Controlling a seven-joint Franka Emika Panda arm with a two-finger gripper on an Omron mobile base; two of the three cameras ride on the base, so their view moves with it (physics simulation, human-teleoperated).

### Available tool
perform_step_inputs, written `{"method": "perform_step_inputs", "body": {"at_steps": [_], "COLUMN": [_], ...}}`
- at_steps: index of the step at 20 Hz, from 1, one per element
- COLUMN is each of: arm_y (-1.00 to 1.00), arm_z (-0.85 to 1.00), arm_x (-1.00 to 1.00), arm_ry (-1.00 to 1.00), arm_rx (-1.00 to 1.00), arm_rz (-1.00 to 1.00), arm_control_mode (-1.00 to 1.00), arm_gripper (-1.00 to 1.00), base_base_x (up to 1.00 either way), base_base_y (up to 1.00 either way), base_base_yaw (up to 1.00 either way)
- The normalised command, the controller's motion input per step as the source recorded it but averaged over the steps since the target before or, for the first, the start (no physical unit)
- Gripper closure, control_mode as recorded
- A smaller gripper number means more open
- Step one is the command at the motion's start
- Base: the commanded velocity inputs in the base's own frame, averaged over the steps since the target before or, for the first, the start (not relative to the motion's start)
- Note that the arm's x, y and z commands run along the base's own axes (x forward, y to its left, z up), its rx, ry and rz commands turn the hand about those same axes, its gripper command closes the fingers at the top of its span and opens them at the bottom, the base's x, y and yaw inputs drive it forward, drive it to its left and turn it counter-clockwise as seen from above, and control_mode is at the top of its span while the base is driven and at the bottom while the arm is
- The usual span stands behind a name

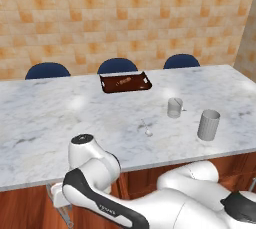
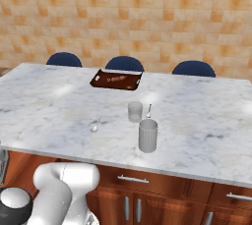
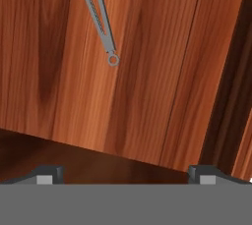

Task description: Take the tongs from the drawer on the left and place them on the dining counter next to the tray containing the kebab skewer.

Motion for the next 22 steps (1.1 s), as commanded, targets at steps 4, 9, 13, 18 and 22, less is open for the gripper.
{"method": "perform_step_inputs", "body": {"at_steps": [4, 9, 13, 18, 22], "arm_y": [0.00, 0.00, 0.01, 0.09, 0.13], "arm_z": [-0.11, -0.17, -0.39, -0.48, -0.42], "arm_x": [0.41, 0.29, 0.15, 0.12, 0.03], "arm_ry": [0.00, 0.00, 0.00, 0.00, 0.00], "arm_rx": [-0.02, 0.00, 0.00, 0.00, 0.00], "arm_rz": [0.00, 0.00, 0.00, 0.00, 0.00], "arm_control_mode": [-1.00, -1.00, -1.00, -1.00, -1.00], "arm_gripper": [-1.00, -1.00, -1.00, -1.00, -1.00], "base_base_x": [0.00, 0.00, 0.00, 0.00, 0.00], "base_base_y": [0.00, 0.00, 0.00, 0.00, 0.00], "base_base_yaw": [0.00, 0.00, 0.00, 0.00, 0.00]}}
